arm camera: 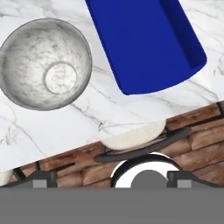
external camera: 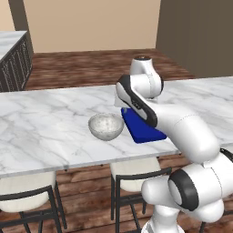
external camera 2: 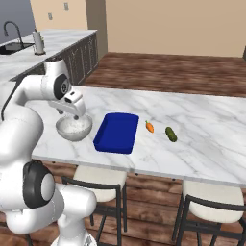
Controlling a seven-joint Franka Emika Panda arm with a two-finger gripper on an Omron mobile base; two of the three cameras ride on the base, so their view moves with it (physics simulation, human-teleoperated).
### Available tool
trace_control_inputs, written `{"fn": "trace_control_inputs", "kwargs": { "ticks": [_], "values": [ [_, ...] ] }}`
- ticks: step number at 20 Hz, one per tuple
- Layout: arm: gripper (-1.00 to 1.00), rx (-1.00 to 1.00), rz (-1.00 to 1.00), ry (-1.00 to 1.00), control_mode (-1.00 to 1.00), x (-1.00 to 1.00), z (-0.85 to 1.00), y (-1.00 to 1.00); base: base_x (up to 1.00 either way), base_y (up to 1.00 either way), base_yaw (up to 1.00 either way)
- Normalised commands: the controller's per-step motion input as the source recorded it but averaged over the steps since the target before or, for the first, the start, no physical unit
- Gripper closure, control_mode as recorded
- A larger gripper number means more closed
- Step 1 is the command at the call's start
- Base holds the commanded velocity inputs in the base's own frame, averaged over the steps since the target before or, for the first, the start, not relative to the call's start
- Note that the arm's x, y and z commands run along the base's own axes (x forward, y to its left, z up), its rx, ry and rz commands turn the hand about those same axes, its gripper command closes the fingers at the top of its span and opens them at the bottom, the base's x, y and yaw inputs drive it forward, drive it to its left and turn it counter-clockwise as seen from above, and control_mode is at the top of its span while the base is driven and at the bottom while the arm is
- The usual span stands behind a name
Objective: Place the two vegetables and bowl onto the tray for setting up a vegetable dip station.
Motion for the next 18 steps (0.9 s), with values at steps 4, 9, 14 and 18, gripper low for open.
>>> {"fn": "trace_control_inputs", "kwargs": {
  "ticks": [4,9,14,18],
  "values": [
    [-1.0,0.02,-0.05,0.0,-1.0,0.2,-0.32,0.0,0.0,0.0,0.0],
    [-1.0,0.0,-0.05,0.0,-1.0,0.22,-0.27,0.0,0.0,0.0,0.0],
    [-1.0,0.0,-0.04,0.0,-1.0,0.25,-0.21,0.02,0.0,0.0,0.0],
    [-1.0,0.0,-0.03,0.0,-1.0,0.3,-0.17,0.09,0.0,0.0,0.0]
  ]
}}
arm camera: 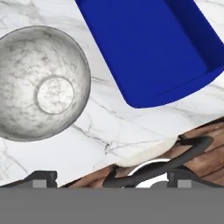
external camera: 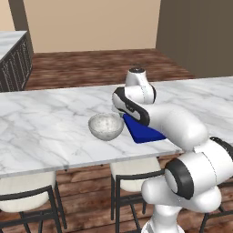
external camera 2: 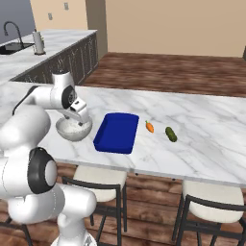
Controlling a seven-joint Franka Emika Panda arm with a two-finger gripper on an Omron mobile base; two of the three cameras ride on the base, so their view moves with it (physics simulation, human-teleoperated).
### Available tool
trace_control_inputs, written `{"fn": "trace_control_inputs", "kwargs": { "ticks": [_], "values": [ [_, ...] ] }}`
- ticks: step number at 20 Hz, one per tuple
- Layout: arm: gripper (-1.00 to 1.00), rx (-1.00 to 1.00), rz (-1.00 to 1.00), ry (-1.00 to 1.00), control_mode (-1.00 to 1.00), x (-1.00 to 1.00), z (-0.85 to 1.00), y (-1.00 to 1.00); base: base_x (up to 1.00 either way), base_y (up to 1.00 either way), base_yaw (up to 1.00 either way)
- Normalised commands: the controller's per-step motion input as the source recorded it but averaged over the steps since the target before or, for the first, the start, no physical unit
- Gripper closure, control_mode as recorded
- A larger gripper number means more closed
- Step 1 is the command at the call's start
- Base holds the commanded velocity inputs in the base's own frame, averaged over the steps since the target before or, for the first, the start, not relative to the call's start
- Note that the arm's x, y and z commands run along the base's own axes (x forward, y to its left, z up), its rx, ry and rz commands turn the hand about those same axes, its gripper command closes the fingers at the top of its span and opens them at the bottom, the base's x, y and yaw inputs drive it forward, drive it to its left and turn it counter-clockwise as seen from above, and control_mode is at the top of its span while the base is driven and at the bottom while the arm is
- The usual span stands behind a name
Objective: Place the two vegetables and bowl onto the tray for setting up a vegetable dip station.
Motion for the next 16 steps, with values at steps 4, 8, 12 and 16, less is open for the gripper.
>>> {"fn": "trace_control_inputs", "kwargs": {
  "ticks": [4,8,12,16],
  "values": [
    [-1.0,0.0,-0.02,0.0,-1.0,0.3,-0.15,0.14,0.0,0.0,0.0],
    [-1.0,0.0,0.0,0.0,-1.0,0.26,-0.16,0.07,0.0,0.0,0.0],
    [-1.0,0.0,0.0,0.0,-1.0,0.25,-0.16,0.03,0.0,0.0,0.0],
    [-1.0,0.0,0.0,0.0,-1.0,0.24,-0.19,0.02,0.0,0.0,0.0]
  ]
}}
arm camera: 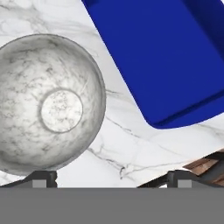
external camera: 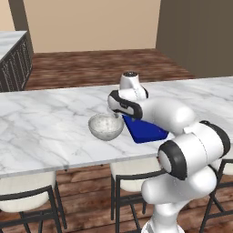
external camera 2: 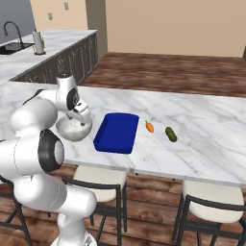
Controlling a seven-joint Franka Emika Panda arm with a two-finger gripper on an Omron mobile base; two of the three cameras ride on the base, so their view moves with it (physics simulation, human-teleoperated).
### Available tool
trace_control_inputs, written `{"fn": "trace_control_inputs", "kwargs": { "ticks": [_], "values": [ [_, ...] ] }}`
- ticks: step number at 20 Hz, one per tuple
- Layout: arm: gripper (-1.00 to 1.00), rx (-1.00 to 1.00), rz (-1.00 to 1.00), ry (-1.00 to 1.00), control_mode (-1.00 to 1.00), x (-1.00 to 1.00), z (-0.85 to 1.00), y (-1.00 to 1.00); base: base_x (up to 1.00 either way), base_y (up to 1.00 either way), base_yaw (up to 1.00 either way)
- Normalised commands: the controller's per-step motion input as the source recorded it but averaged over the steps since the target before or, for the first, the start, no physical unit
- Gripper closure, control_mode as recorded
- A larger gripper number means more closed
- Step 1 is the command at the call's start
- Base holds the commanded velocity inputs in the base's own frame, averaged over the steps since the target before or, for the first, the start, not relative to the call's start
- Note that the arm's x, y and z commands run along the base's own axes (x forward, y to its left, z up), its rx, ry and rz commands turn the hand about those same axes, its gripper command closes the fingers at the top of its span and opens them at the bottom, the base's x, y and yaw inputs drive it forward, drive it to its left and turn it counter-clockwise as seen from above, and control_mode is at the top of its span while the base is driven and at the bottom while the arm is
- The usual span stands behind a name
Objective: Place the two vegetables and bowl onto the tray for setting up a vegetable dip station.
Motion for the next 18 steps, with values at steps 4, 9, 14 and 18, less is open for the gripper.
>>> {"fn": "trace_control_inputs", "kwargs": {
  "ticks": [4,9,14,18],
  "values": [
    [-1.0,0.0,0.0,0.0,-1.0,0.23,-0.24,0.01,0.0,0.0,0.0],
    [-1.0,0.0,0.0,0.0,-1.0,0.25,-0.21,0.03,0.0,0.0,0.0],
    [-1.0,0.0,0.0,0.0,-1.0,0.3,-0.12,0.07,0.0,0.0,0.0],
    [-1.0,0.0,0.0,0.0,-1.0,0.27,-0.14,0.09,0.0,0.0,0.0]
  ]
}}
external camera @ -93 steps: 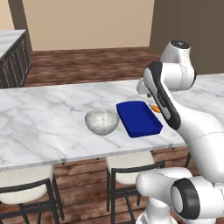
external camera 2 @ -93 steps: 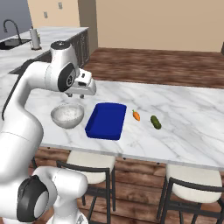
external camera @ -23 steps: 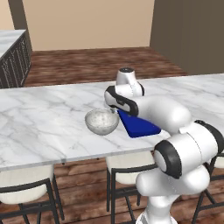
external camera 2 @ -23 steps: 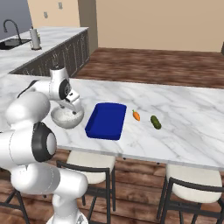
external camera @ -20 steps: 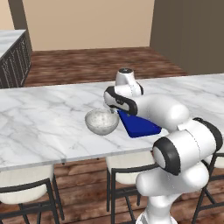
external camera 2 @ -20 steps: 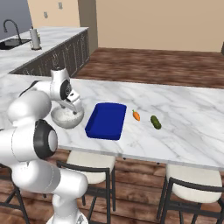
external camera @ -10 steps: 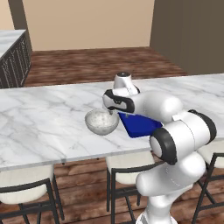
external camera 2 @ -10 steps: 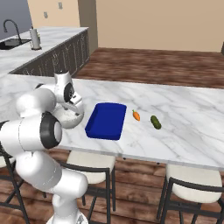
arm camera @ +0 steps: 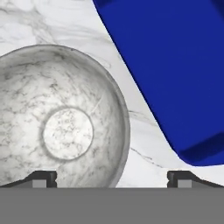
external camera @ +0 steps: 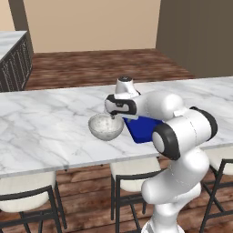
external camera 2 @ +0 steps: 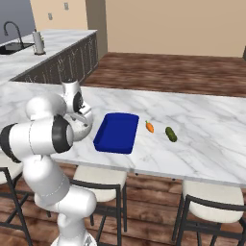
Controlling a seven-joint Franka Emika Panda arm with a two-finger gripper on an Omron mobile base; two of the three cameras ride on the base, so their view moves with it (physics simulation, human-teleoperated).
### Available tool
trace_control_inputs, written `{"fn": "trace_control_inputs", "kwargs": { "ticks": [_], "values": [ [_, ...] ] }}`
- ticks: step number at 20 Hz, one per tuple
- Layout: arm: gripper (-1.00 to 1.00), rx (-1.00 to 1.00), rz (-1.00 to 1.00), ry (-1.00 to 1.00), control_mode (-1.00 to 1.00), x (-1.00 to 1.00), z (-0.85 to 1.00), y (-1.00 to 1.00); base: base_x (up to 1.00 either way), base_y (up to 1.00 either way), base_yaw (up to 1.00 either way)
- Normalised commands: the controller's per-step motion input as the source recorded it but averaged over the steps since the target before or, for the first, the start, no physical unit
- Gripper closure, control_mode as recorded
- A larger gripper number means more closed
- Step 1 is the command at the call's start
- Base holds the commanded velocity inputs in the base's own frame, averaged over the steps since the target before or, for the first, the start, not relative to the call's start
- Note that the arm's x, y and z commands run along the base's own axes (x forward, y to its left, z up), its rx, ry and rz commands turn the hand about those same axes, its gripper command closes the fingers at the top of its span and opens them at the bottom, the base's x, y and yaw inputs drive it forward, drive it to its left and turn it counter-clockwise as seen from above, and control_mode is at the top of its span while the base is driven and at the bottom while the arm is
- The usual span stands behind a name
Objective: Place the two vegetables and bowl onto the tray for setting up a vegetable dip station.
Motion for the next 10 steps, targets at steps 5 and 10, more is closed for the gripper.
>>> {"fn": "trace_control_inputs", "kwargs": {
  "ticks": [5,10],
  "values": [
    [-1.0,0.0,0.0,0.0,-1.0,0.14,-0.11,0.01,0.0,0.0,0.0],
    [-1.0,0.0,0.0,0.0,-1.0,0.0,-0.16,0.0,0.0,0.0,0.0]
  ]
}}
